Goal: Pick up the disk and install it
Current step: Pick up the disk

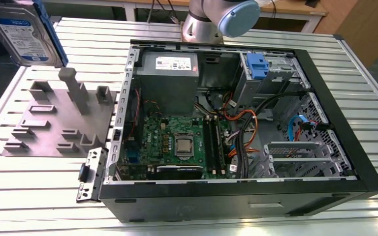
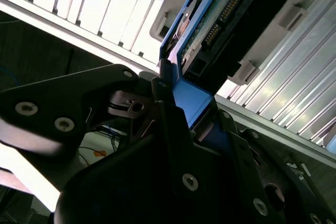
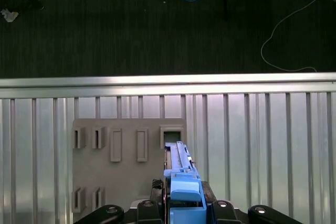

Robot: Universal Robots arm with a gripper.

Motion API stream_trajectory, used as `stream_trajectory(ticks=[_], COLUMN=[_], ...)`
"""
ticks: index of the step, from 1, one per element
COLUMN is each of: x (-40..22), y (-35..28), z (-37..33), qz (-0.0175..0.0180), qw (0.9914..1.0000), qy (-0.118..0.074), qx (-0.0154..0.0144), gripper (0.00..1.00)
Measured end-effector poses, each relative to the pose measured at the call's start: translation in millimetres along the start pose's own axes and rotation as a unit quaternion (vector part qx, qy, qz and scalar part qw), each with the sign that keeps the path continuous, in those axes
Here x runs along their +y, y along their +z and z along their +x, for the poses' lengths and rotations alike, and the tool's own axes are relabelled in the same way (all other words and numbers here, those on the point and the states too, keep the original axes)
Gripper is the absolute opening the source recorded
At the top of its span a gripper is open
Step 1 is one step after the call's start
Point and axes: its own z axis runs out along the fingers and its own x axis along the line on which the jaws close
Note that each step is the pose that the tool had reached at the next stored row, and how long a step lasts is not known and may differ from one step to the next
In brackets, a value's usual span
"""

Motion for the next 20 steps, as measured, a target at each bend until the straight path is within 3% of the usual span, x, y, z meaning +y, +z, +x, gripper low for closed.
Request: stream_trajectory(ticks=[20], x=[0.0], y=[-6.7], z=[-0.2], qz=[0.0], qw=[1.0], qy=[0.0], qx=[0.0], gripper=[0.36])
